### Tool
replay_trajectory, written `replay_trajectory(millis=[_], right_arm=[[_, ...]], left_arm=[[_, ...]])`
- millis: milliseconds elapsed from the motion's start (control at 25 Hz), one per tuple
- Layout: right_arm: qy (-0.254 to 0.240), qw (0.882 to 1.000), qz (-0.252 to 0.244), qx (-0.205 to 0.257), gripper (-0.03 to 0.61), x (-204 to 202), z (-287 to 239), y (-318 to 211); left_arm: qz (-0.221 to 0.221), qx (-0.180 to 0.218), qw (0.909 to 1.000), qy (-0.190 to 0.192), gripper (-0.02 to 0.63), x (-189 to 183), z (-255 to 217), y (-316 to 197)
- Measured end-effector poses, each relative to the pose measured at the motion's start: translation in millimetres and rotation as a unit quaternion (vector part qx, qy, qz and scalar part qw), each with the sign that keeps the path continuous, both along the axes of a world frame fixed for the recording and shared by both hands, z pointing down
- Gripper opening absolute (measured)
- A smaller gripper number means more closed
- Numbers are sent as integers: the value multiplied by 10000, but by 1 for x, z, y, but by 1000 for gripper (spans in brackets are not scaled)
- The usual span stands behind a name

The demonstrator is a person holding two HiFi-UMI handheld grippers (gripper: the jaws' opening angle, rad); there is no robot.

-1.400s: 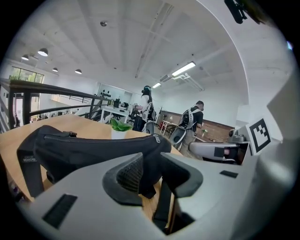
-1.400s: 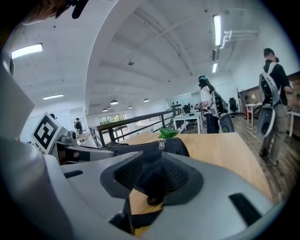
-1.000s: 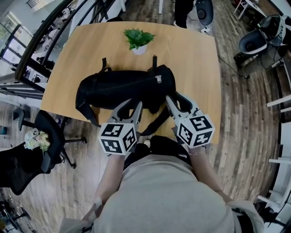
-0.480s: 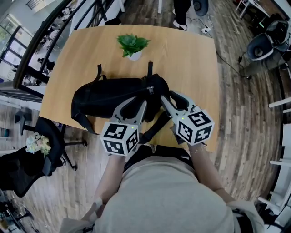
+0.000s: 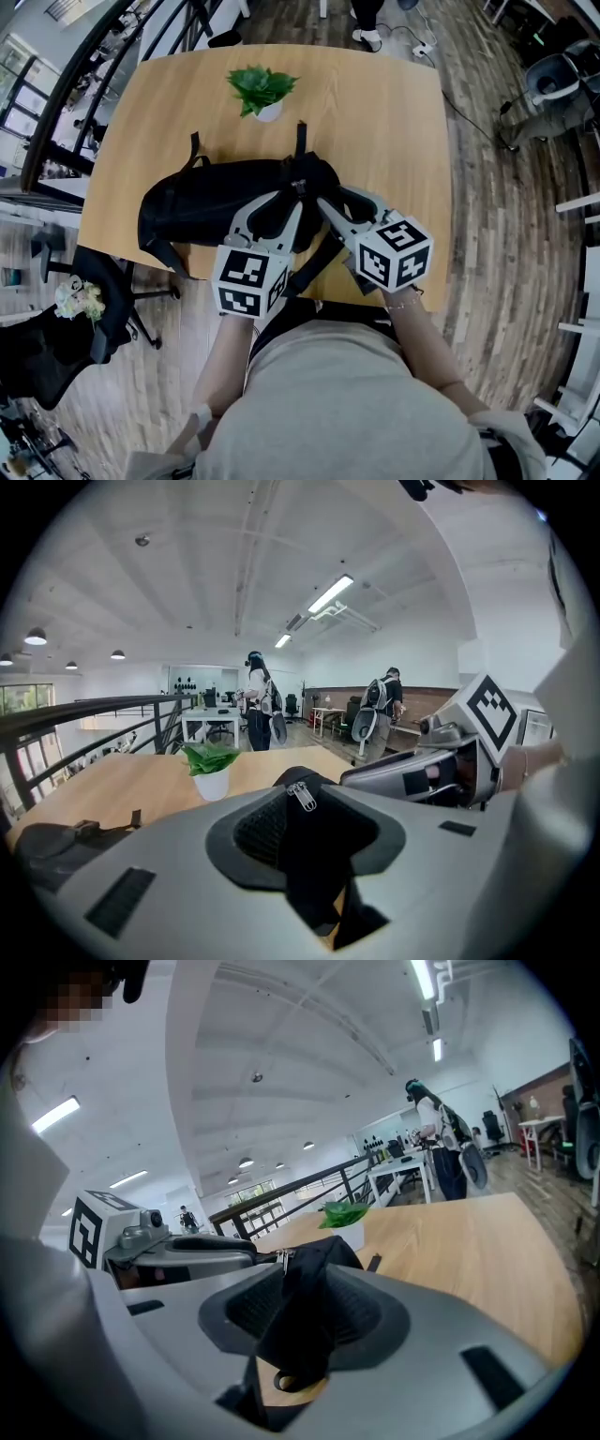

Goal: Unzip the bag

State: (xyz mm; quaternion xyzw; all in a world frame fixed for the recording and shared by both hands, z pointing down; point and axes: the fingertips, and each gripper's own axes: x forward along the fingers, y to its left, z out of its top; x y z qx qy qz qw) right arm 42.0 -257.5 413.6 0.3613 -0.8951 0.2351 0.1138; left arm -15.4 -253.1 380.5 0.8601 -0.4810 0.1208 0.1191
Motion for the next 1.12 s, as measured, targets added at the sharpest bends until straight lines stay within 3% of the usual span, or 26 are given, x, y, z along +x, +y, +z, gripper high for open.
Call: replay_trajectory(millis=[240, 440, 640, 880, 1120], right_arm=[[111, 9999, -25, -97, 111, -3, 11, -3], [-89, 9996, -3, -258, 98, -2, 13, -4], [-107, 9996, 2, -265, 95, -2, 12, -2], [-201, 9994, -7, -294, 95, -1, 12, -1], [-249, 9993, 18, -289, 95, -1, 10, -1]], left_arm=[[234, 103, 9993, -265, 124, 7, 1, -4], [545, 322, 9959, -642, 124, 14, 1, -6], [932, 598, 9847, -1346, 124, 21, 6, -3], [1096, 731, 9662, -2215, 124, 22, 20, -2], [1119, 690, 9650, -2271, 124, 24, 24, -5]])
